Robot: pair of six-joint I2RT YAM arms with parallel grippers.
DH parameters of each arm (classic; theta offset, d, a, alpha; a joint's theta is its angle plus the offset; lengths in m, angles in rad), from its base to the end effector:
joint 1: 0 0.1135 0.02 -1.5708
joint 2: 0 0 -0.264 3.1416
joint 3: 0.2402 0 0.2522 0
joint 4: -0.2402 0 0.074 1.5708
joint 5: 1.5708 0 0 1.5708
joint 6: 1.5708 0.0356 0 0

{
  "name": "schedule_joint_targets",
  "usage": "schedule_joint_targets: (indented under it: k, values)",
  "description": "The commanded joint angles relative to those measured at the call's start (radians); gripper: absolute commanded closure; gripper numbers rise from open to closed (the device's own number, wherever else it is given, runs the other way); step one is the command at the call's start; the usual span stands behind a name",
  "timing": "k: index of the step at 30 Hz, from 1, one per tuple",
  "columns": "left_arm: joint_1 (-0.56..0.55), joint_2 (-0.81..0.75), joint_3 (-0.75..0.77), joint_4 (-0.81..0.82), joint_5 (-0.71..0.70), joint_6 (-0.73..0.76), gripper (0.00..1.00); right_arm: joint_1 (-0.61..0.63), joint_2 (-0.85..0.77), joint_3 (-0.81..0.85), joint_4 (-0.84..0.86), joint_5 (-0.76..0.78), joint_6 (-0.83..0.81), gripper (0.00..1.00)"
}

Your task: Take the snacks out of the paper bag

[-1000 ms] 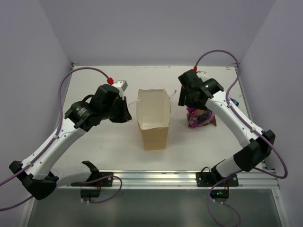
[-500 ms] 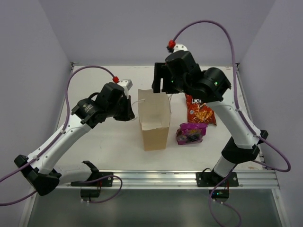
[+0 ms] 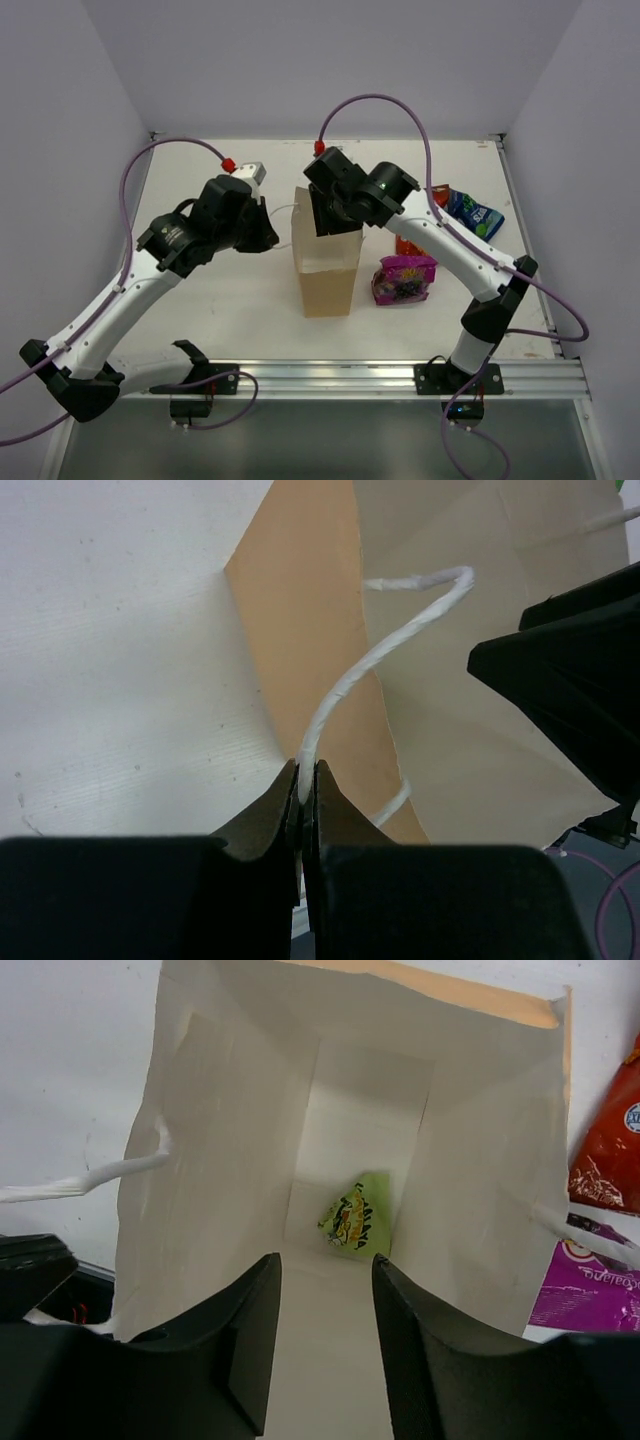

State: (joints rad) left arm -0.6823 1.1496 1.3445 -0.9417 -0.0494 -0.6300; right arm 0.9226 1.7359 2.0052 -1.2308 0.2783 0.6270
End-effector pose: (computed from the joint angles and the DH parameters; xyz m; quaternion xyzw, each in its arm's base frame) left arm 0.1728 -0.1381 0.3863 0.0141 0.9160 -0.2263 0.3310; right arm 0.2164 0.2695 0.4082 -0.0980 0.9406 0.1133 0.3048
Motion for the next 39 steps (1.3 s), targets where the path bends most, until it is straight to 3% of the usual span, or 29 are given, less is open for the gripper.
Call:
schedule_joint_targets:
  k: [1, 9, 21, 39]
  values:
    - [-0.002, -0.045, 0.01, 0.018, -0.023, -0.045, 1.0, 0.001, -0.042, -0.028, 0.039, -0.025, 0.033, 0.56]
    - [-0.003, -0.051, 0.005, 0.027, -0.006, -0.05, 1.0, -0.001, -0.065, -0.184, 0.073, -0.03, 0.043, 0.5]
    - [-0.002, -0.051, 0.018, 0.012, 0.011, -0.023, 1.0, 0.002, -0.056, -0.269, 0.131, -0.073, 0.023, 0.42]
    - [-0.002, -0.011, 0.068, -0.005, 0.025, 0.018, 1.0, 0.03, -0.091, -0.434, 0.208, -0.096, 0.025, 0.5]
